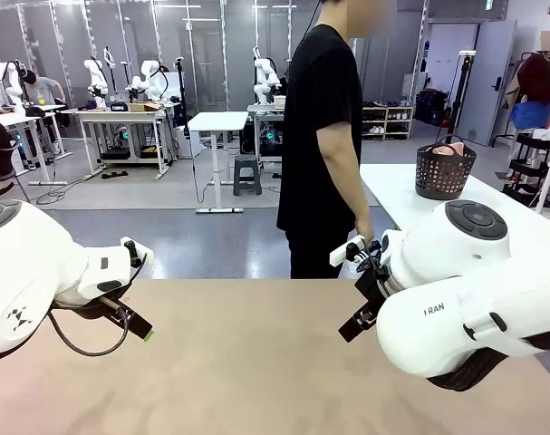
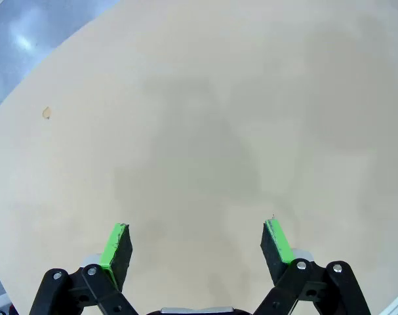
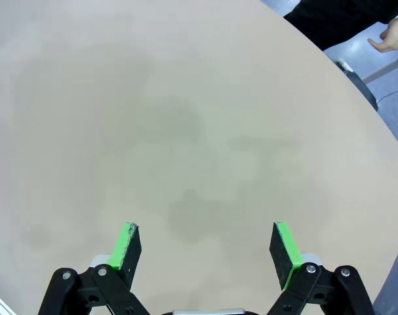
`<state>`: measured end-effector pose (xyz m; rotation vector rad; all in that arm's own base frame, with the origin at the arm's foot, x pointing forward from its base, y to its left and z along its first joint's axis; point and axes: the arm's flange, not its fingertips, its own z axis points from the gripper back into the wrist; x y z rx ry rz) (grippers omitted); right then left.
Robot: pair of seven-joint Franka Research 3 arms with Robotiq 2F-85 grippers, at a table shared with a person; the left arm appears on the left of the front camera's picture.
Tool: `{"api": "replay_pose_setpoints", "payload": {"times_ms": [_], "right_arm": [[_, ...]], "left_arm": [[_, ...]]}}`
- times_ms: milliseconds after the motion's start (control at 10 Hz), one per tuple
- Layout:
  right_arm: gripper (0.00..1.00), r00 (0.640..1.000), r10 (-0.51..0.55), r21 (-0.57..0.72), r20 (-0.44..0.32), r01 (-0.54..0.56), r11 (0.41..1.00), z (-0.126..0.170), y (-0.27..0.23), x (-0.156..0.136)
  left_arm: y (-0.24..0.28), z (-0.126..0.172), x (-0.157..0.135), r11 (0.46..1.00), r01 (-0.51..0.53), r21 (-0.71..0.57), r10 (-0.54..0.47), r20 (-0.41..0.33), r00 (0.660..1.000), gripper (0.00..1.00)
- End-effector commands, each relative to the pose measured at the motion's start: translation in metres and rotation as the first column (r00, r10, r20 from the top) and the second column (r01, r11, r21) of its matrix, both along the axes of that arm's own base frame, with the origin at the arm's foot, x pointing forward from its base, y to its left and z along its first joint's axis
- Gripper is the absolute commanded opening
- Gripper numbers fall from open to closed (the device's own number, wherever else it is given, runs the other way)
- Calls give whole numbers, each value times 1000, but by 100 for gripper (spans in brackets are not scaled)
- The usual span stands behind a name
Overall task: Fold the towel.
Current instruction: Grab the top end of the 100 cm Hotel Towel extended by the human.
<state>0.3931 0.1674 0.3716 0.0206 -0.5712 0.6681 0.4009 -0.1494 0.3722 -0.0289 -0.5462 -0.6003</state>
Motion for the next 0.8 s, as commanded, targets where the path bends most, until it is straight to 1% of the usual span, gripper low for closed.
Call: {"api": "replay_pose_setpoints", "payload": {"times_ms": [0,100,200,300,400,500,600,700], "right_arm": [[100,1000,0,0,0,0,1000,0,0,0],[100,1000,1,34,-17,0,999,21,-6,3],[100,997,-18,70,-72,23,997,44,-12,7],[100,994,-10,120,-108,23,993,70,-18,11],[100,984,41,208,-173,-4,978,106,-33,14],[100,979,68,241,-191,-20,970,125,-48,14],[100,945,184,363,-271,-77,928,145,-76,7],[100,911,260,487,-321,-77,870,155,-115,-2]], "left_arm": [[0,0,0,1000,0,0,0,0,1000,100],[-1,21,1,1000,26,-11,-26,-24,999,100],[3,44,2,999,11,-41,-12,-23,1000,100],[12,69,4,998,10,-63,-13,-47,999,100],[27,103,7,988,-1,-153,-17,-116,993,100],[40,124,5,974,4,-228,-58,-233,971,100],[67,151,-2,925,-8,-381,-122,-316,941,100],[106,171,-12,824,-31,-566,-232,-386,893,100]]}}
